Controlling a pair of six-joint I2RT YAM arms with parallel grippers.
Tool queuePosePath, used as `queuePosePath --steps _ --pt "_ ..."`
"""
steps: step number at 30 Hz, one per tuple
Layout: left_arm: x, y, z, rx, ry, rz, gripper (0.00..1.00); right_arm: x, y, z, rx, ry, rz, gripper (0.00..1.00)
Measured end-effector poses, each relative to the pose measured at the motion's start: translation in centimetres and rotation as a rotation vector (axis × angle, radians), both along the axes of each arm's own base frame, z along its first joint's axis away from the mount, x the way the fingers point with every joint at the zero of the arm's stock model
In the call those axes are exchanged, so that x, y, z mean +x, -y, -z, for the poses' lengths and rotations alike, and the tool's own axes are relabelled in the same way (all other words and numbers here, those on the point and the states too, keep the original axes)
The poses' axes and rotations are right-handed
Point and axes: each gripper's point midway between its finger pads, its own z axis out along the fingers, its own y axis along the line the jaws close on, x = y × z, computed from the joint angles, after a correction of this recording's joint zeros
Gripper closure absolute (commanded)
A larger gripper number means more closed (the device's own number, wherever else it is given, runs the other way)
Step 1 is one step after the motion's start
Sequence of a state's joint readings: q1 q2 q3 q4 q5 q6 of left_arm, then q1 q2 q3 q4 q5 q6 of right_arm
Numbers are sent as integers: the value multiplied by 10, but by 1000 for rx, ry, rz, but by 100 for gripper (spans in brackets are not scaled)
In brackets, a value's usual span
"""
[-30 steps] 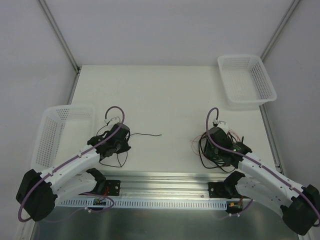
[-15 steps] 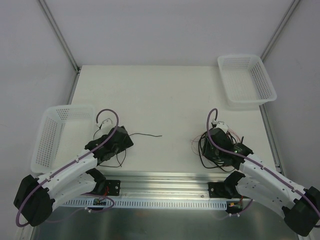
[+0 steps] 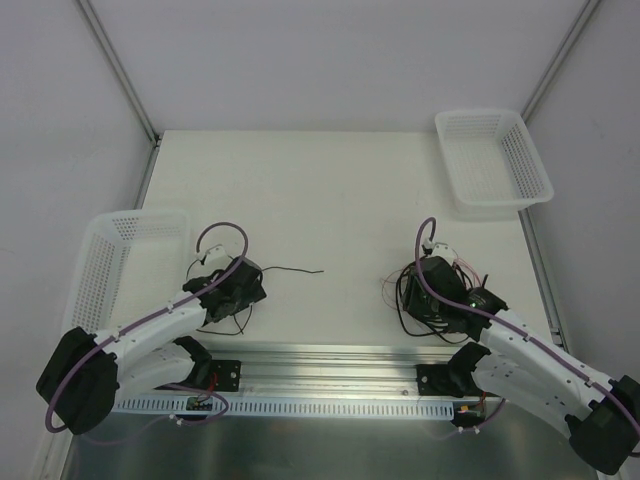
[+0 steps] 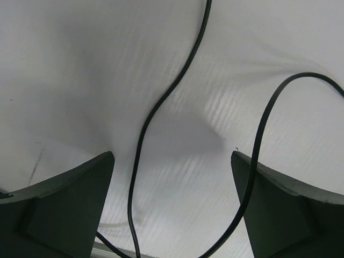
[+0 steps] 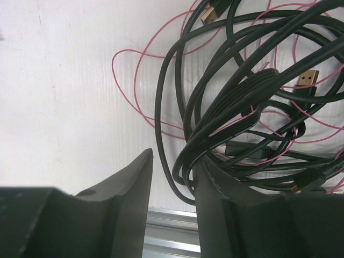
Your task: Untangle the cables
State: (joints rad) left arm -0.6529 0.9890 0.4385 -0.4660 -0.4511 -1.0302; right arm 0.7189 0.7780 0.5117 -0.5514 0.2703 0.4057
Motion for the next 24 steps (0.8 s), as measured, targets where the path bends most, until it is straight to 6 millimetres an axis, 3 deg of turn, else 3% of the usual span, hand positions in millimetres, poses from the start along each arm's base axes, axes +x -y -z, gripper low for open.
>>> queuePosePath --steps 4,7,10,11,15,22,24 --pt "-1 -4 7 39 -29 -8 21 -1 -1 0 6 -3 -5 61" --pt "2 -5 9 73 -47 -12 38 -1 -2 -1 14 2 -7 61" --pt "3 -8 11 109 -70 -13 60 -1 -3 -4 24 12 -9 61" --pt "3 -8 12 119 -75 -14 74 -1 -3 -5 27 14 -8 61" --pt "7 -5 12 112 -76 -17 100 -1 -3 -5 28 15 -9 61" --pt "7 5 10 79 -93 18 100 -1 -3 -5 28 15 -10 60" --pt "4 16 9 44 -115 60 100 -1 -4 -5 31 13 -13 57"
